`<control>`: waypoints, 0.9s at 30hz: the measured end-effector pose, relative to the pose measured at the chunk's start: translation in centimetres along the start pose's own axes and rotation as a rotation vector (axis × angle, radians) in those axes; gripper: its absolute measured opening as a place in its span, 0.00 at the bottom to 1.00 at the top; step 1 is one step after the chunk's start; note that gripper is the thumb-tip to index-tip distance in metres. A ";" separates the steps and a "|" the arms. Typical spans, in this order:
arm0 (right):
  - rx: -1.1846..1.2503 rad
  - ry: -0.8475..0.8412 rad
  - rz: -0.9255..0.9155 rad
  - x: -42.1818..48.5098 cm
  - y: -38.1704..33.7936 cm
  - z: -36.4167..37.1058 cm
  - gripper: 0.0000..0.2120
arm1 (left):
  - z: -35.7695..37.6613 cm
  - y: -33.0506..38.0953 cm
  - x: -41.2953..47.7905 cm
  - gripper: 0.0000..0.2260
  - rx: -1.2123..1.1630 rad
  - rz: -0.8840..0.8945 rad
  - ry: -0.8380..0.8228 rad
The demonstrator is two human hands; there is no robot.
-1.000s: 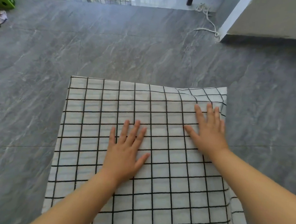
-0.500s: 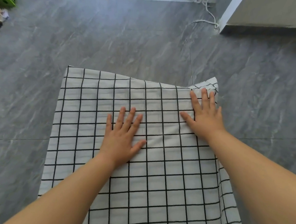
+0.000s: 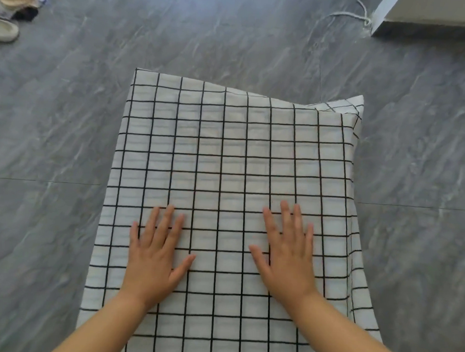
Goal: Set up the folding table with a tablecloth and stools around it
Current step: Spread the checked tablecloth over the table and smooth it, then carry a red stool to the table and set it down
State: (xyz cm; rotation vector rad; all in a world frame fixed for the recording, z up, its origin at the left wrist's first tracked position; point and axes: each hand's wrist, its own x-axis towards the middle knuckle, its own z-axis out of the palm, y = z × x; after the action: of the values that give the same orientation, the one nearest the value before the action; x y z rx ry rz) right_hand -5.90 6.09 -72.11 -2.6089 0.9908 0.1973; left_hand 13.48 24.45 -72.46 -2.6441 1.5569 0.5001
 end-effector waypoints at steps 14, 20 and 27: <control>-0.150 -0.226 0.120 -2.8 -3.0 -5.6 0.37 | -5.5 0.8 -2.0 0.35 0.002 -0.041 -0.167; 0.049 0.065 0.158 -11.8 -9.3 -20.4 0.40 | -22.5 4.9 -7.7 0.35 -0.053 0.183 0.012; 0.008 0.419 0.305 -28.4 -14.0 -37.8 0.32 | -38.4 16.4 -18.8 0.32 -0.111 0.640 0.182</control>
State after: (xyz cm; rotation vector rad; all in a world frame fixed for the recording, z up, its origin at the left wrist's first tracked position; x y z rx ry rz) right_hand -17.48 19.66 -26.20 -2.5302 1.5243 -0.2944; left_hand 0.92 24.90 -28.46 -2.2607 2.5055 0.3704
